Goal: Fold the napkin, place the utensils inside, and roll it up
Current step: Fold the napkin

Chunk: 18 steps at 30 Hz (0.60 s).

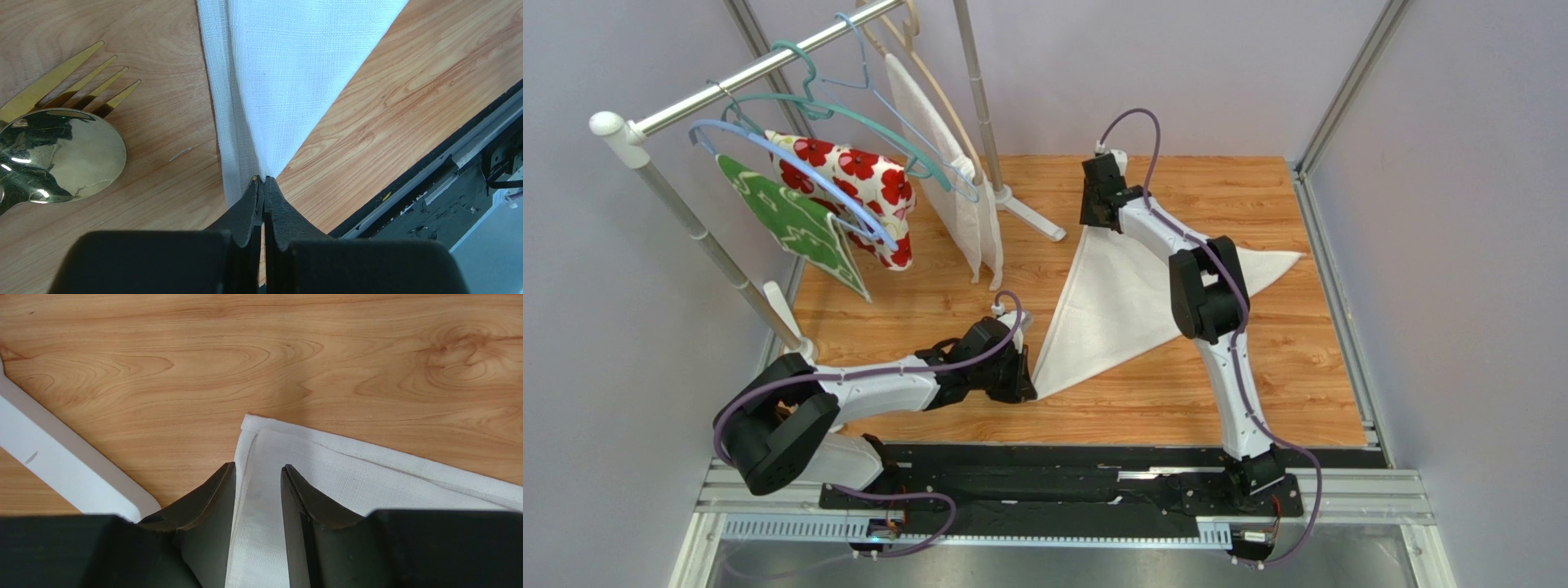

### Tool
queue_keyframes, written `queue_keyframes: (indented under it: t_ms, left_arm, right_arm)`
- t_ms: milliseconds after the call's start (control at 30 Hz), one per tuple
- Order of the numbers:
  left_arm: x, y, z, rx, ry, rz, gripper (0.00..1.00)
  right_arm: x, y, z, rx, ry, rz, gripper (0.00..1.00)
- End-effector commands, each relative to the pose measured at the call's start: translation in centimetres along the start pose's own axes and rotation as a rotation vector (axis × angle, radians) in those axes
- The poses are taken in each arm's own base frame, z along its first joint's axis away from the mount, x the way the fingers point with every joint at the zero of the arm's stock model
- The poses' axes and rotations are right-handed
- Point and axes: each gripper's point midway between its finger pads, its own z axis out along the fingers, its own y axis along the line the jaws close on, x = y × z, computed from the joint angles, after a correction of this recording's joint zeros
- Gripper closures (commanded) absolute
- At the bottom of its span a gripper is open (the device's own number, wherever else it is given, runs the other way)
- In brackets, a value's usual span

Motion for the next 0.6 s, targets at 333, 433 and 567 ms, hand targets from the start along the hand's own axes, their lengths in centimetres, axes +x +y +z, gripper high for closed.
queue_keyframes:
  t_ms: [333,433,567]
  left_arm:
    - [0.05,-0.48,-0.35,0.021,-0.003,0.001,0.99]
    - [0.26,-0.39,-0.36,0.022,0.002,-0.001,0.99]
    - [0.31,-0.37,-0.4,0.029,-0.008,-0.001,0.99]
  right_arm:
    - [-0.93,0.23,0.99,0.068,-0.022,-0.024,0.83]
    - [-1.14,0.38,0.99,0.06,-0.026,-0.014,0.99]
    - [-1.65,1.04,0.76,0.034,-0.035,-0.004,1.0]
